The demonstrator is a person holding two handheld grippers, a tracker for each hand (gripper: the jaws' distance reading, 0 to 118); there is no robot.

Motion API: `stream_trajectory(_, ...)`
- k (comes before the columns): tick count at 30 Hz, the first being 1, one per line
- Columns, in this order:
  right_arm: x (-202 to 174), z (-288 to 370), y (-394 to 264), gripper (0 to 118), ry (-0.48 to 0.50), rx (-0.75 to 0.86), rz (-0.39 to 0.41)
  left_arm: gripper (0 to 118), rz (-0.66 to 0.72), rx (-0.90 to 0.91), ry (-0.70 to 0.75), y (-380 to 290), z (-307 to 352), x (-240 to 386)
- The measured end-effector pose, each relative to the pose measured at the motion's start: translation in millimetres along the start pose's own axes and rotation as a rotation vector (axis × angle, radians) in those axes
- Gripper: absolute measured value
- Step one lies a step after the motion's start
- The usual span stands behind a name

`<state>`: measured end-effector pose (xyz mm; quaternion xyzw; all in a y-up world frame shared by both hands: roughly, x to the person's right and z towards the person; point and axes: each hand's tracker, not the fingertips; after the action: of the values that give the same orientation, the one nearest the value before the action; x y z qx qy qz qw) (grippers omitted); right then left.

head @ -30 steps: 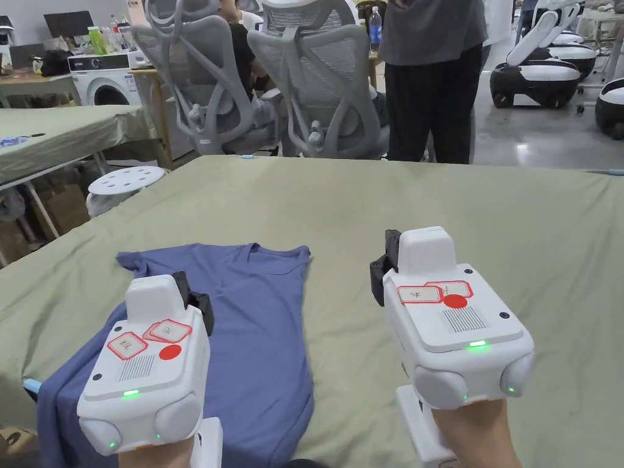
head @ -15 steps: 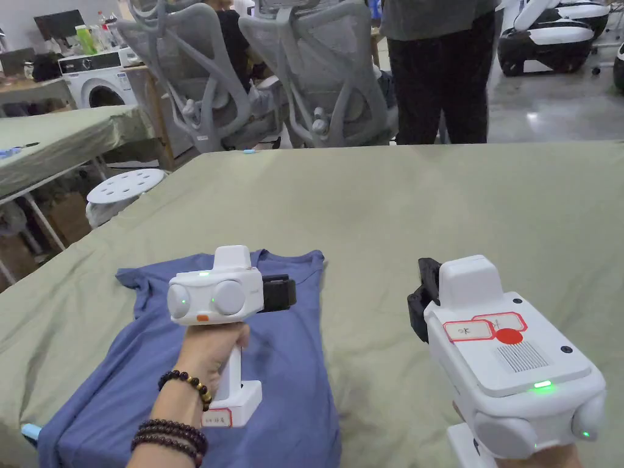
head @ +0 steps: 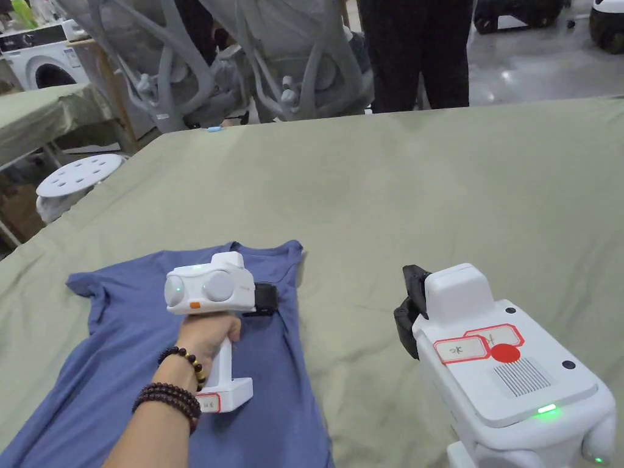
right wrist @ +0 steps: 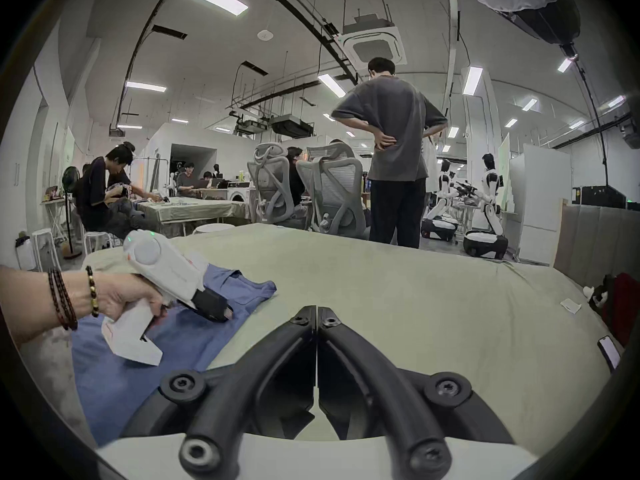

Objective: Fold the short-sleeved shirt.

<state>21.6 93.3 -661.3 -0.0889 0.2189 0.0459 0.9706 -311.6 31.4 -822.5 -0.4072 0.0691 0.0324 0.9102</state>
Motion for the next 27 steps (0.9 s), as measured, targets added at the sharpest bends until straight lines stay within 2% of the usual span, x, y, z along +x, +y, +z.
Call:
stream_trajectory(1,1,1,-1,2,-0.002,-0.002,-0.002,3,-0.001,0.009,0.020,1,4,-2)
stream_trajectory(3,2,3,-2,2,-0.012,-0.001,-0.016,4,-0.020,0.001,0.105,0,9,-6)
stream_trajectory(5,3,6,-2,2,-0.017,0.000,-0.026,4,0.022,0.012,0.033,-2,11,-11)
stream_trajectory(7,6,8,-1,2,-0.020,0.000,-0.030,4,0.036,0.034,0.029,0,17,-12)
stream_trajectory(12,20,23,4,4,-0.032,0.007,-0.028,4,-0.017,0.185,0.067,39,80,-7)
stream_trajectory(14,28,32,7,4,-0.036,0.017,-0.038,4,-0.072,0.300,0.047,53,117,5)
stream_trajectory(16,36,44,11,4,-0.055,0.030,-0.035,4,-0.122,0.365,-0.033,68,149,25)
stream_trajectory(21,70,88,21,4,-0.153,0.055,-0.030,4,-0.293,0.521,-0.300,84,219,138)
stream_trajectory(24,99,123,25,4,-0.260,0.064,-0.007,4,-0.355,0.553,-0.493,81,237,218)
stream_trajectory(27,137,164,25,4,-0.385,0.067,-0.022,4,-0.396,0.518,-0.703,67,241,319)
